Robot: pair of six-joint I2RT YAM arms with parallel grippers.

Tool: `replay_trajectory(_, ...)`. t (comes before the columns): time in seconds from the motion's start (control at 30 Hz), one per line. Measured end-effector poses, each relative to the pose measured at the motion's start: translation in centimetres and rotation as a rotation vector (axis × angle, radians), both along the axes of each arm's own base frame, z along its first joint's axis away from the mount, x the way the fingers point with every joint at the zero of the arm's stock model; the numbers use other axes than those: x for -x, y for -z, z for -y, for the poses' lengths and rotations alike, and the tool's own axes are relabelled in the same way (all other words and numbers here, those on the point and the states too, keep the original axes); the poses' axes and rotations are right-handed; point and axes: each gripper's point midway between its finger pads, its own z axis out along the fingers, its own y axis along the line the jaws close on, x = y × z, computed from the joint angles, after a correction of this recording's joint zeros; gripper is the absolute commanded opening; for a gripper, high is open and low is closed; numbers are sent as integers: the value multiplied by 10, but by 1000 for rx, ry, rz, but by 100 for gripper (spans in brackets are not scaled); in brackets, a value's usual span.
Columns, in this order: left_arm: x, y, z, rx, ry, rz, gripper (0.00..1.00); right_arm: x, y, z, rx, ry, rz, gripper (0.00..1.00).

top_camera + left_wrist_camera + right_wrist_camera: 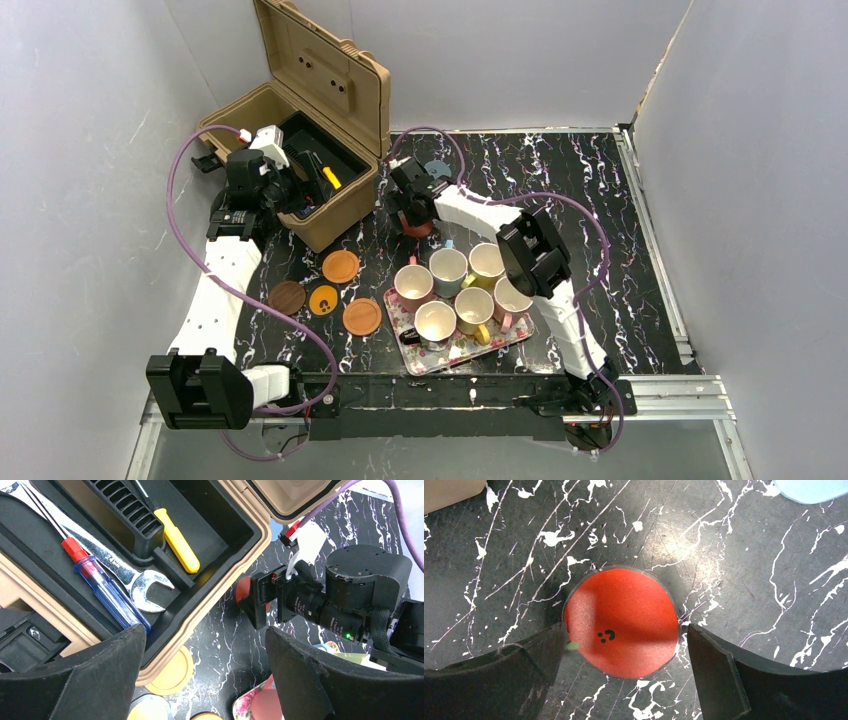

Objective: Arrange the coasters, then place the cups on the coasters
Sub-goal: Move the coaster to the center of the board.

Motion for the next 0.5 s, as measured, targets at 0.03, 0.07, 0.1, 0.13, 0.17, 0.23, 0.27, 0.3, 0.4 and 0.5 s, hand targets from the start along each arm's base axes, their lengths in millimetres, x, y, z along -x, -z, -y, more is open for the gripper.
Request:
replay_trajectory(0.03,0,0,0,0,0,0,87,1,0,-1,1,-2,2,99)
replay_trajectory(0.07,0,0,0,1,0,0,86,2,0,-2,2,-5,2,99)
replay_trajectory(0.1,0,0,0,1,1,0,87,3,0,-2,6,-8,-2,99)
replay_trajectory(0.13,0,0,0,1,1,0,87,5,2,-3,8,-10,-6,99)
replay_trajectory(0.17,0,0,0,1,2,0,87,5,2,-3,11,-12,-4,99)
replay_trajectory(0.23,0,0,1,3,4,0,87,6,1,-4,18,-11,0,99)
replay_trajectory(0.27,0,0,1,3,5,0,87,7,1,-4,22,-10,2,99)
replay_trajectory(0.3,0,0,1,4,5,0,86,7,1,-4,26,-10,4,99)
replay_trajectory(0.4,0,0,2,5,7,0,86,7,1,-2,40,-2,7,99)
replay_trajectory(0.5,0,0,2,7,8,0,86,7,1,-1,36,15,4,98)
